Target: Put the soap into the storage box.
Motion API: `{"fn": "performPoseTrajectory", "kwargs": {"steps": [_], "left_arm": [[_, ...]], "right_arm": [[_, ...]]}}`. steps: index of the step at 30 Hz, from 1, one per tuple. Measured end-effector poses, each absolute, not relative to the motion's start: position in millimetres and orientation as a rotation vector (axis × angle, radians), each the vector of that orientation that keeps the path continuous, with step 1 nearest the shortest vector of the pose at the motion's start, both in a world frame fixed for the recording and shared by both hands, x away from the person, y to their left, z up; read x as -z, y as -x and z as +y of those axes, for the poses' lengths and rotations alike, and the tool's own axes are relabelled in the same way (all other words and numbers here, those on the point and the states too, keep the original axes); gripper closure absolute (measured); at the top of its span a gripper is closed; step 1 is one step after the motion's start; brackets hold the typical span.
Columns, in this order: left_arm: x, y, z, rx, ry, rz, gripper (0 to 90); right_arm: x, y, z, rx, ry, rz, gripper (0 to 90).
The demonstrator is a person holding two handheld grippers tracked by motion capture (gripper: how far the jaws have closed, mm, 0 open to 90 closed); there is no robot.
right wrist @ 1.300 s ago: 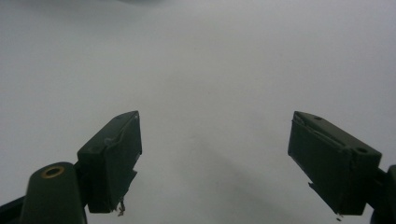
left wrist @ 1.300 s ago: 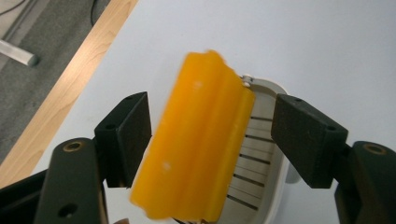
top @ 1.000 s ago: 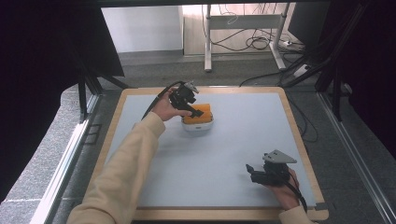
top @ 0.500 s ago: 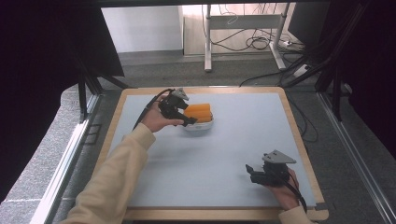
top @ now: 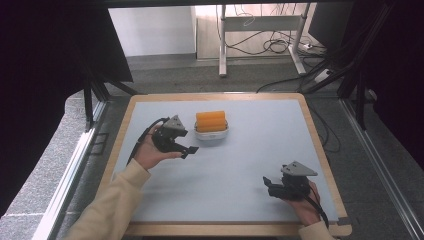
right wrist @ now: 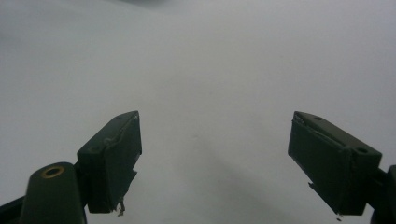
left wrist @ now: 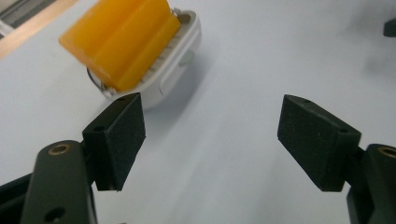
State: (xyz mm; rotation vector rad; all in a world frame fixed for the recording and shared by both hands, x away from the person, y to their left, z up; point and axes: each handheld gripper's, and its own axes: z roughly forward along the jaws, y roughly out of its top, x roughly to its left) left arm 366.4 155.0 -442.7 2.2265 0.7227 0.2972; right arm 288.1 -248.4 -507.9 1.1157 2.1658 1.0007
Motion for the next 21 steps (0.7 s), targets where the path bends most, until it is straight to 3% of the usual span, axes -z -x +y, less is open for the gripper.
{"fn": "performPoseTrajectory", "kwargs": {"steps": [11,21], "left_arm": [[466.5,-318.1,178.8,-0.293,-2.201,0.802,22.7],[477.7,-315.1,183.8,-0.289,-2.208,0.829,21.9]], "right_arm": [[507.9,-287.7,-248.7,-1.006,-1.118,2.166,17.7],[508.9,-288.8,-249.4,-0.994,-1.121,2.165,17.7]]}}
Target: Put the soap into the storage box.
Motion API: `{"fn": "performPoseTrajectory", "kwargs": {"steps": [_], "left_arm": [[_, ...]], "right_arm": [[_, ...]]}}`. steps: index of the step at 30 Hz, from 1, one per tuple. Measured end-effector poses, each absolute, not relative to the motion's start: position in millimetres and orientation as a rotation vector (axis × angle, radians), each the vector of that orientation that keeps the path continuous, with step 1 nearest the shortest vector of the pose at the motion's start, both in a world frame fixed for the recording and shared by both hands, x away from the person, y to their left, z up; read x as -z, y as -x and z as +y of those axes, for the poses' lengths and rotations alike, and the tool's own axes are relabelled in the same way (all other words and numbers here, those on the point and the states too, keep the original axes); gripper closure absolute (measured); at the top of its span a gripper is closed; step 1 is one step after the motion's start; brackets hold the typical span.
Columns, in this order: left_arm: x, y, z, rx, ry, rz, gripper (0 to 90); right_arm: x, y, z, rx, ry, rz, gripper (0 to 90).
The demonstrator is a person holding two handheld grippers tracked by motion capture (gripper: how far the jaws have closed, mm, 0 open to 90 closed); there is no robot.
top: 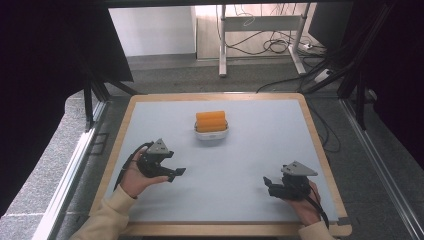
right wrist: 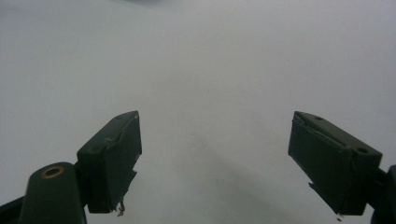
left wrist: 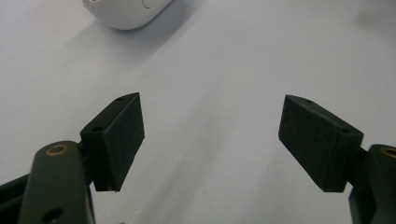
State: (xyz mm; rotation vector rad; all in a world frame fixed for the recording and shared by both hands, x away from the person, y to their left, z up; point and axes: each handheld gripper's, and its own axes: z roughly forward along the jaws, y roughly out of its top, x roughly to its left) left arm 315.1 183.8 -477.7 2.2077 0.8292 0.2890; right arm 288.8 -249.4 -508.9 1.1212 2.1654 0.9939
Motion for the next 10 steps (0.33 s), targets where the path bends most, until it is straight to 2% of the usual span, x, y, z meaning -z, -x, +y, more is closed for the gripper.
{"fn": "performPoseTrajectory", "kwargs": {"steps": [10], "left_arm": [[477.3,-315.0,189.5,-0.279,-2.18,0.848,21.2]], "right_arm": [[508.1,-288.6,-250.4,-0.994,-1.118,2.16,17.6]]}}
